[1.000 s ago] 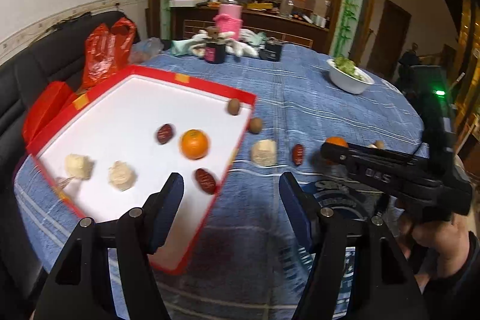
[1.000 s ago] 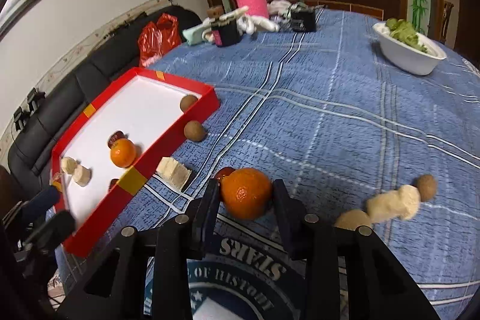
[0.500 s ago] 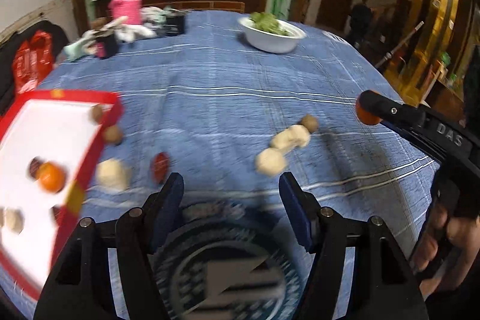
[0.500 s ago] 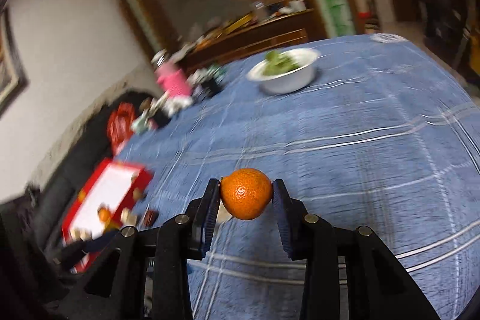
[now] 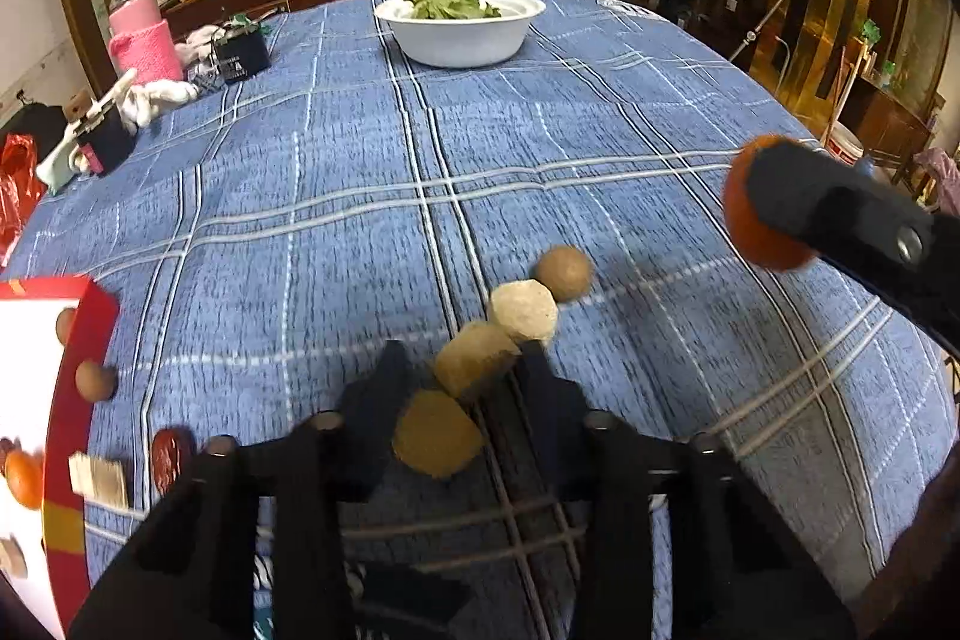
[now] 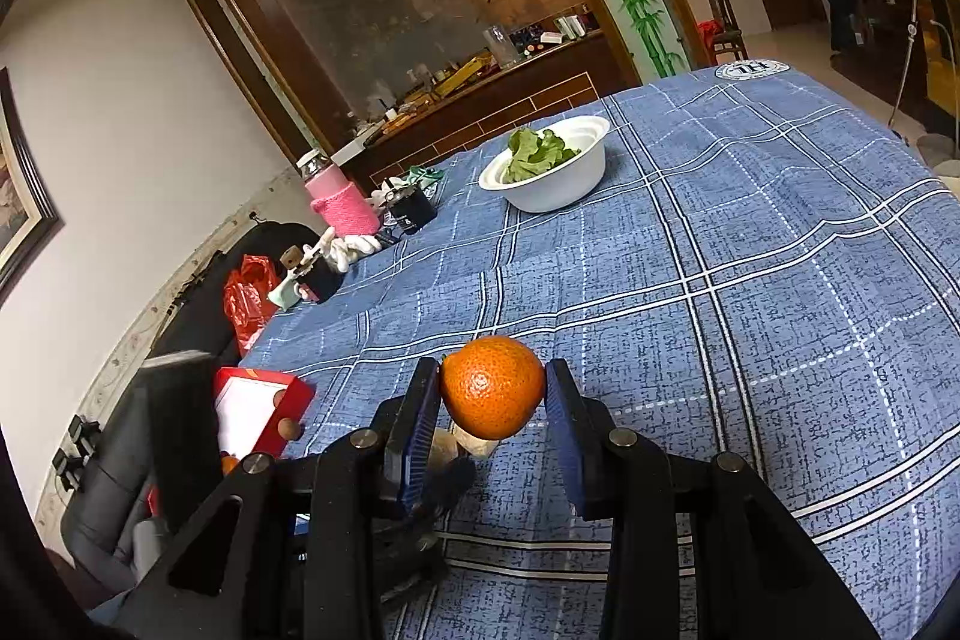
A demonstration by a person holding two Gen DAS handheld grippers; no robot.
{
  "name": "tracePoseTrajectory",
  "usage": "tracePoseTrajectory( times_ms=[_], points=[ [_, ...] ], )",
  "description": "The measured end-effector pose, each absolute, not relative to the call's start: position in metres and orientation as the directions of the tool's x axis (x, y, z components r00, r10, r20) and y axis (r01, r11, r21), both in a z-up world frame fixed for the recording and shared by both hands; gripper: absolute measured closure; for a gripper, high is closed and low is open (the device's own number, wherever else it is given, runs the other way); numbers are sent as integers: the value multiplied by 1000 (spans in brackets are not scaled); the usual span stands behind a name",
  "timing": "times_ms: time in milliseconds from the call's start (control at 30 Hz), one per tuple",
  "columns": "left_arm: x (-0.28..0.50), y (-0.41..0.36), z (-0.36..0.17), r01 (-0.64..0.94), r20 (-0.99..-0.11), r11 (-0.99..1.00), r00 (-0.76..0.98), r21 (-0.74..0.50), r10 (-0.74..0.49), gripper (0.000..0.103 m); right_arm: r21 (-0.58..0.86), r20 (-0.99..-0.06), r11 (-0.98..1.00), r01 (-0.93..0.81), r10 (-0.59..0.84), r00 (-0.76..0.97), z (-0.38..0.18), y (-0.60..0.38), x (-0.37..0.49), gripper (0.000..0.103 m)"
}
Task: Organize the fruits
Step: 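Grasp a mandarin orange with the right gripper while the left gripper grasps a beige cube, then carry the beige cube and the orange toward the red box with both grippers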
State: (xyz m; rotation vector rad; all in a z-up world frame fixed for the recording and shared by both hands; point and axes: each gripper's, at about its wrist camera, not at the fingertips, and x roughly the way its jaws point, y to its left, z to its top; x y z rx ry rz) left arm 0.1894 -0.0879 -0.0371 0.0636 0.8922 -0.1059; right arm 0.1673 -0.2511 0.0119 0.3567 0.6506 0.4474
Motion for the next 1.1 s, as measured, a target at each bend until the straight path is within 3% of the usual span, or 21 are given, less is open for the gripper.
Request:
tracePoseTrajectory(
  times_ms=[33,167,500,833,1100],
  points=[
    [191,-88,-37,120,-779,993,624,15,-64,86,452,-499,846,-284,503,705,11,-251,167,66],
    [185,-79,-31,109,-772,994,630,-24,-87,86,450,-496,847,-285,502,709,11,-251,167,66],
    [103,-43,11,39,-655,993,749,-107,-100,85,413,-519,862,-292,487,703,6,-243,166,66],
    [54,25,6,-83,-634,971,769,-224,-81,85,311,-573,880,-359,475,667,-4,-214,163,66],
    [39,34,7,-114,-631,966,773,-232,-60,85,249,-578,882,-400,467,670,-1,-197,153,66]
  ],
)
